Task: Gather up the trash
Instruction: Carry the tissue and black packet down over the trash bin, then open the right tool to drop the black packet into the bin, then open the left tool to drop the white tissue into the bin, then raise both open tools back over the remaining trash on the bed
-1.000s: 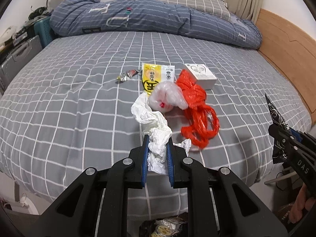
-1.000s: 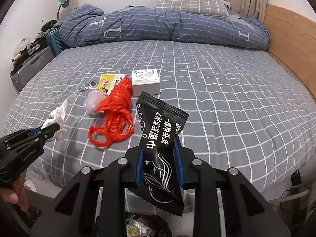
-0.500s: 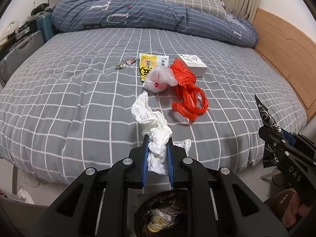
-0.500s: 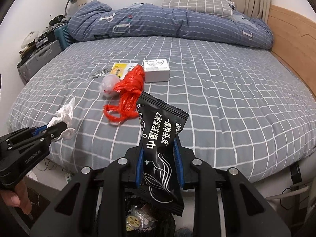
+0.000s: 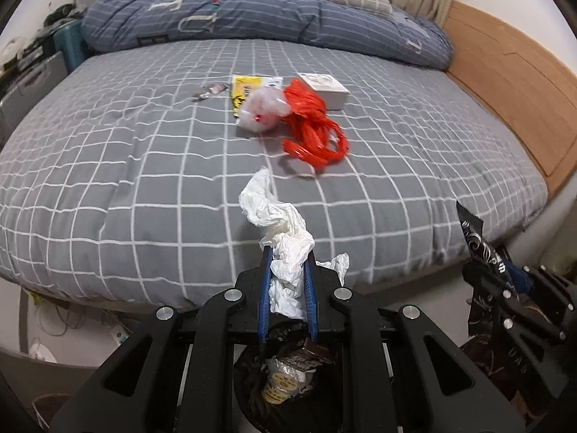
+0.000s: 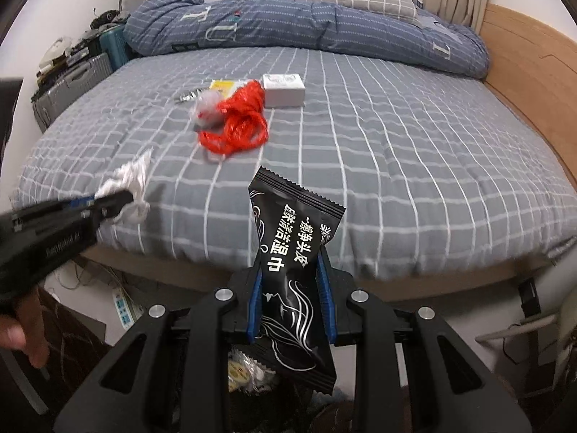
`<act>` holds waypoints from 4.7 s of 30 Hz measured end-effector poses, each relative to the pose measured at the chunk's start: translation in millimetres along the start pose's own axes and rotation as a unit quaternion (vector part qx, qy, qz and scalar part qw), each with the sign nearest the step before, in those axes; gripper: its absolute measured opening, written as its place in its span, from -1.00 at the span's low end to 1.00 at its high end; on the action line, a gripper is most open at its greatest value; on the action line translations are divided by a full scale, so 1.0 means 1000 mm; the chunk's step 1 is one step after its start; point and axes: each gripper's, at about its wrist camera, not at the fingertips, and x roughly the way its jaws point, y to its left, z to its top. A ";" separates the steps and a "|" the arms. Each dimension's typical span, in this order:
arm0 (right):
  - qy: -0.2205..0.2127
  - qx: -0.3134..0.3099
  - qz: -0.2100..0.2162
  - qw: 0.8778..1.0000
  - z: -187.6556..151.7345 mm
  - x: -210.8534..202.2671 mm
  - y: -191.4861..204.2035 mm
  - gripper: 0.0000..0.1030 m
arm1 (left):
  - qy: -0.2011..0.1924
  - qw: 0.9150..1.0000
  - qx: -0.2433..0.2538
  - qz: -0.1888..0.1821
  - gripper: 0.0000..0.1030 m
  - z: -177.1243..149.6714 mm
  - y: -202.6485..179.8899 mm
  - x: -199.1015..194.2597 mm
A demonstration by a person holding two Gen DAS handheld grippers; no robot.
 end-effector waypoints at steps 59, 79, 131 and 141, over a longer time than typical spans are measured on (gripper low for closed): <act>0.177 -0.056 0.104 0.977 -0.100 0.085 0.076 0.26 | 0.121 0.990 -0.055 0.041 -0.71 -0.130 0.062 0.039; 0.113 0.001 0.016 0.994 -0.077 0.064 0.012 0.85 | 0.136 0.990 -0.027 0.030 -0.71 -0.129 0.029 0.056; -0.033 0.003 0.003 0.999 0.036 0.054 -0.010 0.85 | -0.015 0.994 -0.035 0.102 0.89 -0.008 0.034 0.033; -0.045 0.000 0.017 0.999 0.089 0.081 -0.007 0.79 | -0.028 0.993 -0.055 0.105 0.89 0.050 0.056 0.059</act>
